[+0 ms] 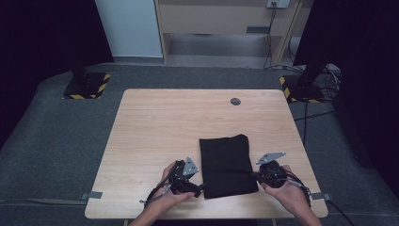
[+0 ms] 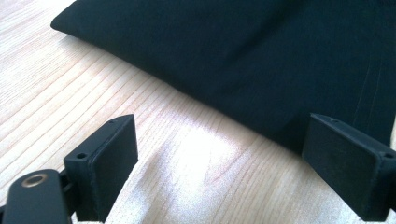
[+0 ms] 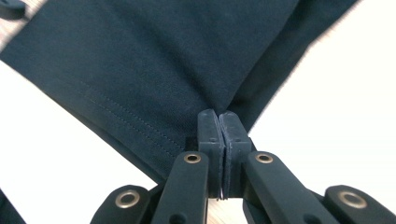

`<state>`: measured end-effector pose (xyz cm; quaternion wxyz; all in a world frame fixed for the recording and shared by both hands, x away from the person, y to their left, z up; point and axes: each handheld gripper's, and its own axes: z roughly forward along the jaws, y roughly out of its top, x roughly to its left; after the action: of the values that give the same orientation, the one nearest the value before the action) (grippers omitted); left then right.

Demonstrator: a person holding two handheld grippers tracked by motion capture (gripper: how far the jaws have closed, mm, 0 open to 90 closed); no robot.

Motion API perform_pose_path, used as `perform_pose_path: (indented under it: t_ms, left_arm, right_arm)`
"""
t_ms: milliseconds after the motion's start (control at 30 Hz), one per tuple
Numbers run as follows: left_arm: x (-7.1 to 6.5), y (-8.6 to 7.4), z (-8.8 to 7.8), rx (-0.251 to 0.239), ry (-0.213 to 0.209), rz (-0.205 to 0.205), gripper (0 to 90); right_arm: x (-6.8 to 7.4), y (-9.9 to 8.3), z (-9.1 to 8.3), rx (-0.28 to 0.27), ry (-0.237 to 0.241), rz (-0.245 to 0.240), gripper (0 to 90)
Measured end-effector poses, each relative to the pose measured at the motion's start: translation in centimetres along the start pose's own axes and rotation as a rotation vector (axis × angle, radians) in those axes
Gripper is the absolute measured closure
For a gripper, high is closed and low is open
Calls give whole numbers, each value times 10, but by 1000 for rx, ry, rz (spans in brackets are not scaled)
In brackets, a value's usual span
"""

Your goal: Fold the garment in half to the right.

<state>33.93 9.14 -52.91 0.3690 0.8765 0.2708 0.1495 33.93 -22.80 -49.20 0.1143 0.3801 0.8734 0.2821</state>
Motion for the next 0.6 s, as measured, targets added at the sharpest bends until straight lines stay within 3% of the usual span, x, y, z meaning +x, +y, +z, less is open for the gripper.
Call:
perform_pose_path:
  t_ms: [233, 467, 533, 600]
  left_arm:
    - [-6, 1, 4, 2, -12, 8, 97]
    - [-7, 2, 4, -2, -12, 11, 97]
    - [-5, 1, 3, -4, -10, 7, 97]
    - [-3, 1, 2, -1, -8, 3, 95]
  right_arm:
    - [-3, -10, 24, 68, -10, 10, 858]
    - [-3, -11, 25, 54, 1, 19, 825]
    - [-2, -13, 24, 48, 10, 15, 781]
    - [-3, -13, 23, 40, 4, 22, 659]
